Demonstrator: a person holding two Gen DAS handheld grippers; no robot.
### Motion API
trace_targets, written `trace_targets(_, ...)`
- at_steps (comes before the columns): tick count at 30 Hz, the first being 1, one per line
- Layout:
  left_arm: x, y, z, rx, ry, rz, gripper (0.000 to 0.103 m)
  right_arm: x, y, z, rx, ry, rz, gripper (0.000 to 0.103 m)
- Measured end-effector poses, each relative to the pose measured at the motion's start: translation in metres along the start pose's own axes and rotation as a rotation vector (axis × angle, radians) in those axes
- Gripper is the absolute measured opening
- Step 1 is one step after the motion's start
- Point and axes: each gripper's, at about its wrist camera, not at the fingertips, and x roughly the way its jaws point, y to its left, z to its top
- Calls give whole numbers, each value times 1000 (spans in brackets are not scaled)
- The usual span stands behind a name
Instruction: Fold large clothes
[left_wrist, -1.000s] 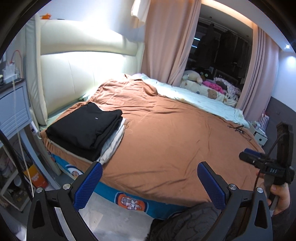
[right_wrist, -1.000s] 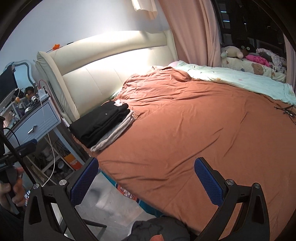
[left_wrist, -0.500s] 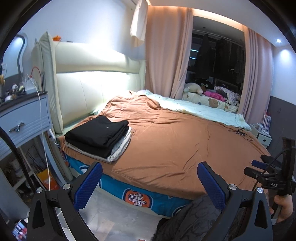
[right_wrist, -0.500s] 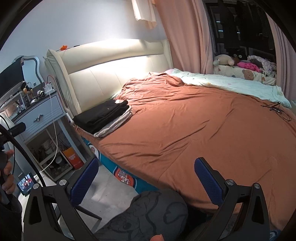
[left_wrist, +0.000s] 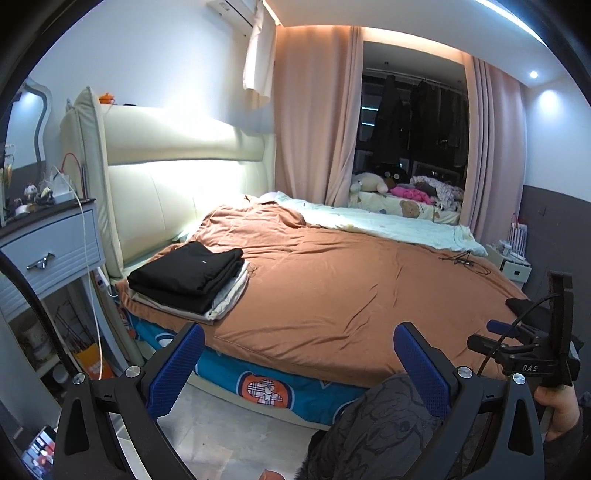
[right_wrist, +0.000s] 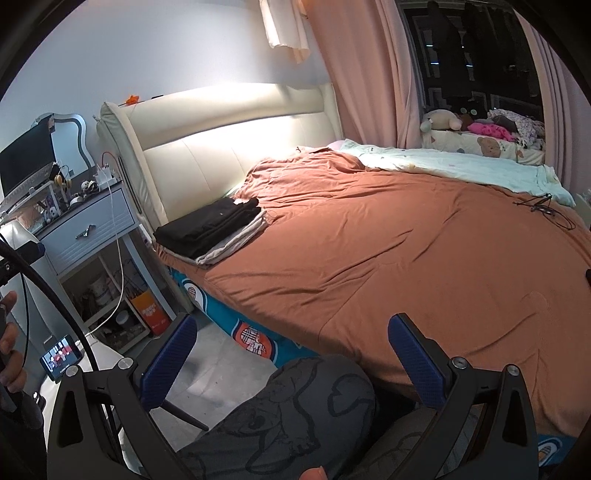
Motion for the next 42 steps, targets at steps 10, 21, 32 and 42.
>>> trace_targets(10, -9, 0, -9, -5, 4, -10, 103, -12, 2, -8, -5, -10, -1, 103)
trace_targets(21, -13, 1, -14, -4, 11, -13, 103, -20, -3, -11, -10, -13, 4, 103)
trace_targets(32, -14, -5, -21, 13, 20, -15, 103, -35, -17, -13, 3, -28, -9, 103)
trace_targets(42, -25, -1, -22, 17, -8, -8, 103, -43, -14, -15, -14, -40, -8, 103)
